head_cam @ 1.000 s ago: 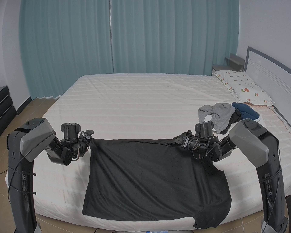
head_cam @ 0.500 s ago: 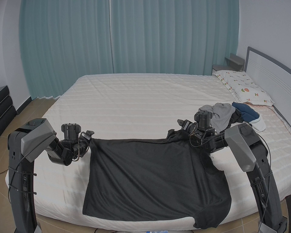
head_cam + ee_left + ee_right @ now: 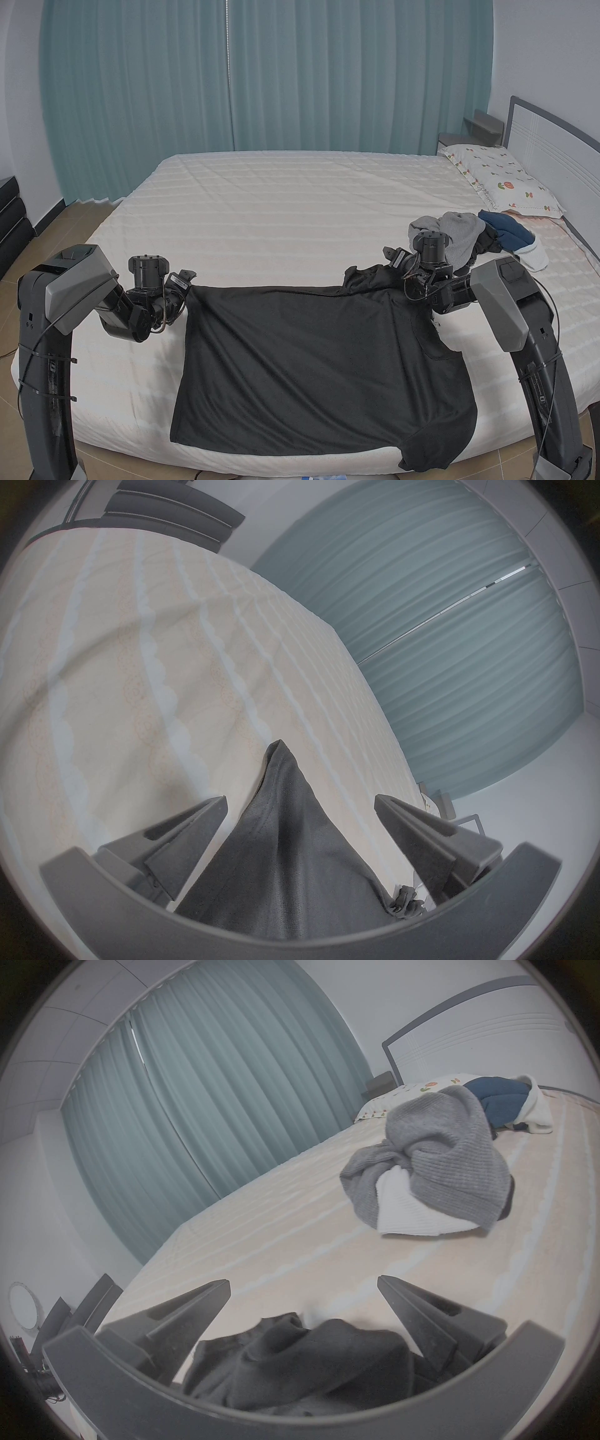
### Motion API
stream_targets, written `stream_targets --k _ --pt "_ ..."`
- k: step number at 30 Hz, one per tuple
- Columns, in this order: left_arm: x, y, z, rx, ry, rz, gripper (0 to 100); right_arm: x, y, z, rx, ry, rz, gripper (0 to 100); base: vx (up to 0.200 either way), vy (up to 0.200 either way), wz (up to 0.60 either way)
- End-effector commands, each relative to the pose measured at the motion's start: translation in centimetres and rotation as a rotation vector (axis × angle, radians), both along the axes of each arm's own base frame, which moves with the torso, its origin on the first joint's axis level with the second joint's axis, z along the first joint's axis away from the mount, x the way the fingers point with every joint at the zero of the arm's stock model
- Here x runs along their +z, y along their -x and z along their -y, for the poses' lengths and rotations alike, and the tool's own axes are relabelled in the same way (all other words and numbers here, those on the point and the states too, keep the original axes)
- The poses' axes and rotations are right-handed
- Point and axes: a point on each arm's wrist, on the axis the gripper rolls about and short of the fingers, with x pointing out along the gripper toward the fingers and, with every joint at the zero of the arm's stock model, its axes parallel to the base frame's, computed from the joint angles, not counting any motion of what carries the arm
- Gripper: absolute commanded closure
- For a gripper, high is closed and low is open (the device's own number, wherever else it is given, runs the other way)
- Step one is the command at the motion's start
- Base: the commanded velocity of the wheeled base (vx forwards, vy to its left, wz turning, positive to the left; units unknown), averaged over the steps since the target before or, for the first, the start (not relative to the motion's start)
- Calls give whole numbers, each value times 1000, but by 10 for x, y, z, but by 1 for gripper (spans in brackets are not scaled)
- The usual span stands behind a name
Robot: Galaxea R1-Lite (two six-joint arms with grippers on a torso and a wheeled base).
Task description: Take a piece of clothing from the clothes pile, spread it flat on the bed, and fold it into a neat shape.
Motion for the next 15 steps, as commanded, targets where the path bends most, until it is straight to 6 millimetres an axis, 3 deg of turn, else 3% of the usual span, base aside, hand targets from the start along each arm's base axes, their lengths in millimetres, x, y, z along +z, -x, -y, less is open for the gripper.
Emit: stream_targets --k 1,5,15 --pt "-1 0 0 0 0 -1 0 23 7 16 -18 3 -4 0 0 0 0" --pt "-1 0 0 0 -1 -1 0 5 22 31 19 79 -96 0 0 0 0" --pt "-1 0 0 -3 -5 -2 0 -21 30 31 78 150 -122 0 0 0 0"
